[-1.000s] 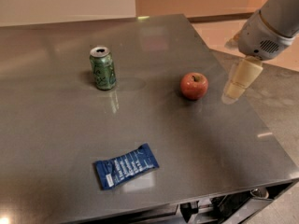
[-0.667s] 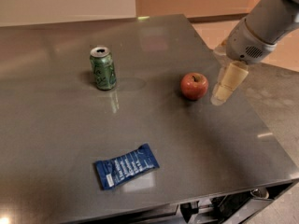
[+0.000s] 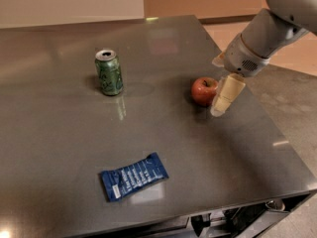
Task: Move apple near rxbar blueberry
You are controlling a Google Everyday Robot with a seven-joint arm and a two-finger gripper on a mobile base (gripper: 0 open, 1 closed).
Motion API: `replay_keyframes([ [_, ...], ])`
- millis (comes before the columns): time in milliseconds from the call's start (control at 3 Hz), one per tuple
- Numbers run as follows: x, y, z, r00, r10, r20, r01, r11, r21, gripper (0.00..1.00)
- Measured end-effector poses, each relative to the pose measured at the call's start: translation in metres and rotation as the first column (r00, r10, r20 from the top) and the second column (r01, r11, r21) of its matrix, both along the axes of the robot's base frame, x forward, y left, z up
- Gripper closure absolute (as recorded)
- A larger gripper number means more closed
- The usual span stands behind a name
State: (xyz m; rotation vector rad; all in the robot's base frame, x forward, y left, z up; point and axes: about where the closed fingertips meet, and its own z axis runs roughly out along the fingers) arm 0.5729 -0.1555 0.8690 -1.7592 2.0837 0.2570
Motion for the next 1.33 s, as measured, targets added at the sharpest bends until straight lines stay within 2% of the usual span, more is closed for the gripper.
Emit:
replay_keyframes([
  [333, 0.007, 0.002, -0.012, 0.9999, 0.015, -0.005, -0.015, 1.0, 0.0, 0.0],
  [667, 0.009, 0.004, -0.016, 0.9996, 0.028, -0.007, -0.028, 1.0, -0.002, 0.17],
  [1333, 0.005, 0.013, -0.01, 0.9982, 0.059, -0.001, -0.059, 0.998, 0.02, 0.64],
])
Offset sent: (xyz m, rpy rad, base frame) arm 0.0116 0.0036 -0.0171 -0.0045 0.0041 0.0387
